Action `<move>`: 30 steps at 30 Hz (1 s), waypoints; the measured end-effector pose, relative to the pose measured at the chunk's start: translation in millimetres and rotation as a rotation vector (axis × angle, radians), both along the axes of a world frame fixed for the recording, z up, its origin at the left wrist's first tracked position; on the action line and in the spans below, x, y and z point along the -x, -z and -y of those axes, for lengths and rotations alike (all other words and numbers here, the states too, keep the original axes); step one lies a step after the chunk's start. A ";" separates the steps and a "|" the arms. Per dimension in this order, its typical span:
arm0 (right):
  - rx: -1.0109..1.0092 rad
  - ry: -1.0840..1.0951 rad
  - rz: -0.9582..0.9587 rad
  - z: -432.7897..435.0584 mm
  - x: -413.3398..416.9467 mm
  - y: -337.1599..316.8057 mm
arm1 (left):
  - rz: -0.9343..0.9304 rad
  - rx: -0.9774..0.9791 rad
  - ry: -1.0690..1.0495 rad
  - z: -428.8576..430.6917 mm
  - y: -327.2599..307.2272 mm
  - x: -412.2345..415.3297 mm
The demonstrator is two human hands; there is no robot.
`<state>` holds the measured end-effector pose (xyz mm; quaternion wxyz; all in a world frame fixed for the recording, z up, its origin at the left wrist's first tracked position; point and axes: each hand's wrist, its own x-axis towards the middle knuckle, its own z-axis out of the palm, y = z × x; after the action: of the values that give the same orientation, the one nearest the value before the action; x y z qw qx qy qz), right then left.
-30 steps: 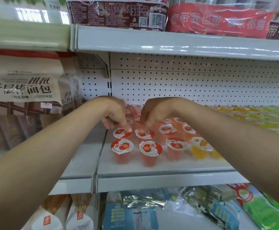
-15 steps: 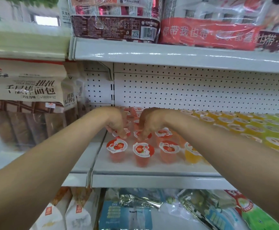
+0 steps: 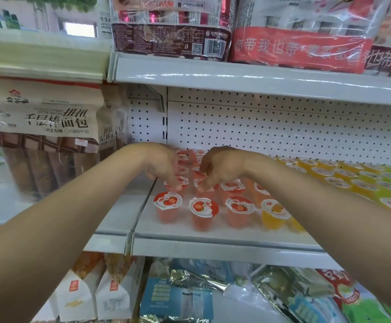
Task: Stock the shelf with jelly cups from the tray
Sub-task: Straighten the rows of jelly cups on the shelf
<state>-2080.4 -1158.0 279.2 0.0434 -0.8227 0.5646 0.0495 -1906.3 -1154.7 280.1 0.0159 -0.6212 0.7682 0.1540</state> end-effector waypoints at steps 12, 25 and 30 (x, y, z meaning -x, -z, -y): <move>-0.102 -0.129 -0.059 -46.5 -0.3 5.7 | 0.152 -0.106 0.082 -20.1 12.6 8.1; -0.084 -0.069 -0.051 -43.3 3.5 3.3 | 0.260 -0.037 0.153 -24.7 8.9 11.8; -0.076 -0.055 -0.041 -41.8 6.0 0.0 | 0.201 -0.047 0.119 -20.5 10.1 3.9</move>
<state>-2086.4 -1116.2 279.2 0.0617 -0.8344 0.5405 0.0887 -1910.2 -1134.2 269.9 0.1164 -0.5861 0.7945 0.1079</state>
